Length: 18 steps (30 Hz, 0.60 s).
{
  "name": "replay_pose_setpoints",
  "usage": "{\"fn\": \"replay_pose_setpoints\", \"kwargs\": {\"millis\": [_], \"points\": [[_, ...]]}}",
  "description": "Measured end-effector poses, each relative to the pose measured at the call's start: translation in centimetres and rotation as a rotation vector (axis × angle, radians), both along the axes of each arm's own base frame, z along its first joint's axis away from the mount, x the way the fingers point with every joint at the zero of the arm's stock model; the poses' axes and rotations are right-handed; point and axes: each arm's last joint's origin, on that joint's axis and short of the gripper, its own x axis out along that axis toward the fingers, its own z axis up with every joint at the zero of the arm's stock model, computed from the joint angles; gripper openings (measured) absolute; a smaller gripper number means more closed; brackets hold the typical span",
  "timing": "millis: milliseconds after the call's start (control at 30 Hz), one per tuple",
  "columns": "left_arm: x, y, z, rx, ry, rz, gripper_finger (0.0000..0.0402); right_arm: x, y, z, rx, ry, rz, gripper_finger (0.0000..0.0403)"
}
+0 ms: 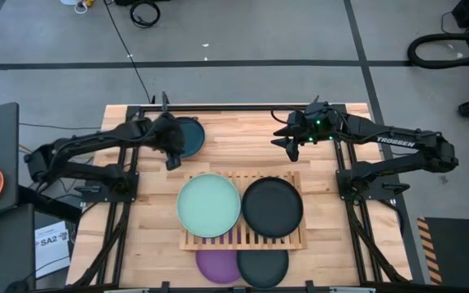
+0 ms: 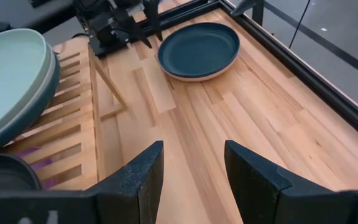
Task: Place and stack plates onto a shelf
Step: Stack the dark green plate on top of the black plate on the shelf
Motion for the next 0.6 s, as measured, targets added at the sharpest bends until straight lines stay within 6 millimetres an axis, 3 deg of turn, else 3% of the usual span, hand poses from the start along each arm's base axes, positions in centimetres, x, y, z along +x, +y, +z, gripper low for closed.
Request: {"fn": "replay_pose_setpoints", "kwargs": {"millis": [600], "points": [[1.9,1.1,-4.0,-0.08,0.152,-0.006,0.0128,0.0,0.0,0.0,-0.005,0.001,0.004,0.0174]]}}
